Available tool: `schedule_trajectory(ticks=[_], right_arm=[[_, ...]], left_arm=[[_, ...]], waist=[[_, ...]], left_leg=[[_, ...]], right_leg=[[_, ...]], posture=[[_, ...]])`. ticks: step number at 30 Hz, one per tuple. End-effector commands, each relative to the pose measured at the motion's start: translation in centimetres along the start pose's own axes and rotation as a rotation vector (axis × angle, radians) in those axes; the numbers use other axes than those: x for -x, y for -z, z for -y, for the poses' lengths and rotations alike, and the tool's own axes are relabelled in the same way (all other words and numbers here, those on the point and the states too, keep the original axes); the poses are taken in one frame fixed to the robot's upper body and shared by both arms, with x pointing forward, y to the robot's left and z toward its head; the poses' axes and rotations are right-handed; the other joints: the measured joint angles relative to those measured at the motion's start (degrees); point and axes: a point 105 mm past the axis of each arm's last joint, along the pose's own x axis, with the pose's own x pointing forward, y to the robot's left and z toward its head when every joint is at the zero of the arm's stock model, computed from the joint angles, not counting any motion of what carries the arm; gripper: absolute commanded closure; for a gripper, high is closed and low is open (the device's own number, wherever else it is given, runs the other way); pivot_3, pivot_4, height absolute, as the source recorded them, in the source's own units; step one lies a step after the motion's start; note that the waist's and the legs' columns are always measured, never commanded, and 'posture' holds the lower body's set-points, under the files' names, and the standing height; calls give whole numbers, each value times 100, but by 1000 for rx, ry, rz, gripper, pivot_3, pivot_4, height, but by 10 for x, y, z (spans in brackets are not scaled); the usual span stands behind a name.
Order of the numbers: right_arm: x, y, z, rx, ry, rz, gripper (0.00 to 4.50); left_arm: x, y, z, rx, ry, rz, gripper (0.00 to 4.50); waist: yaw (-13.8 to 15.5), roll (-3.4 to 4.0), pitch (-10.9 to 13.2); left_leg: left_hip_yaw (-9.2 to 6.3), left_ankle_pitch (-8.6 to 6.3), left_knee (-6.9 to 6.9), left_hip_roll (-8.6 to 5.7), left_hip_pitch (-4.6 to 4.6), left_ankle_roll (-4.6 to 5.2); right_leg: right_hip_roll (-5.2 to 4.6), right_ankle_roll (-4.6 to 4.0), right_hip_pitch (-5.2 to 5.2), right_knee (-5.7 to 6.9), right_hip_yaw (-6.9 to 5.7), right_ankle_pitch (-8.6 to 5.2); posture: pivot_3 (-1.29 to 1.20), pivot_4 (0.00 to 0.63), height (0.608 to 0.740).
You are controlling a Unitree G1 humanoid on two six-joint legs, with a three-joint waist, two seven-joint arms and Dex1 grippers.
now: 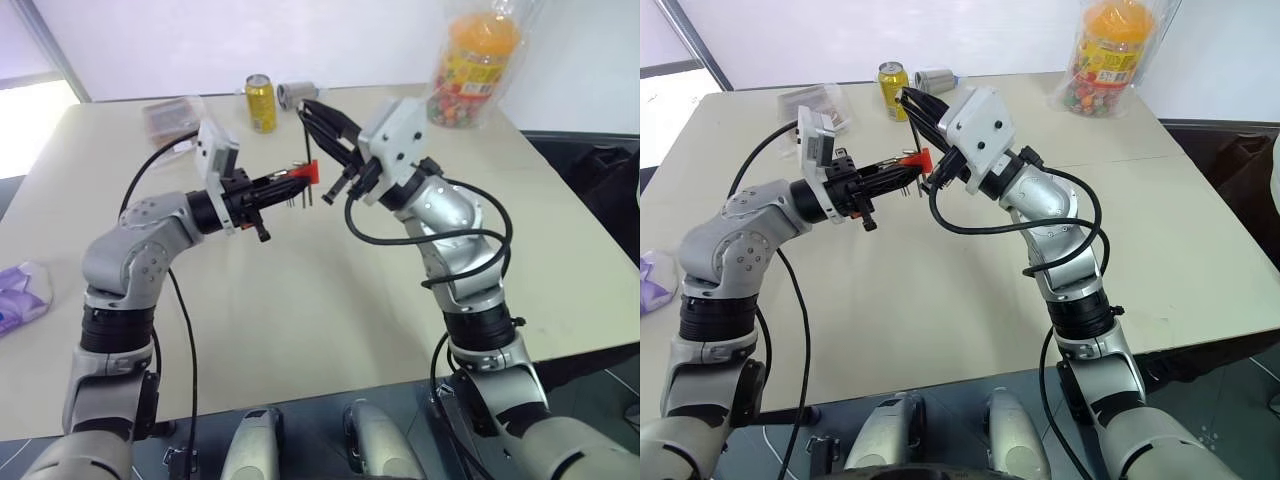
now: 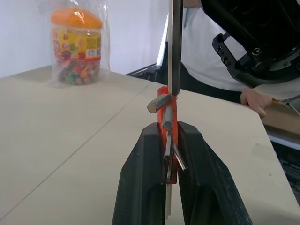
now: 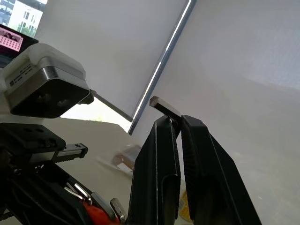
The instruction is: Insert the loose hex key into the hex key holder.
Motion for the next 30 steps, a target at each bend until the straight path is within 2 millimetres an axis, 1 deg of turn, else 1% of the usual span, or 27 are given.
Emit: schedule_trajectory(ticks=[1,14,30], right_arm=[[0,-15,2,20,9,52,4468],[3,-12,14,48,42,34,4468],[1,-12,9,38,35,39,4468]], left_arm=[[-2,-15,4,-53,21,41,4500],[-3,-16,6,-55,26,43,4500],[-4,-17,6,-57,29,46,4500]], waist=[[0,0,0],[0,0,0],[0,0,0]], left_leg=[[0,0,0,0,0,0],[0,0,0,0,0,0],[0,0,0,0,0,0]], right_leg=[[0,0,0,0,0,0],[0,0,0,0,0,0],[0,0,0,0,0,0]], posture=[[0,150,740],[0,150,740],[0,150,740]])
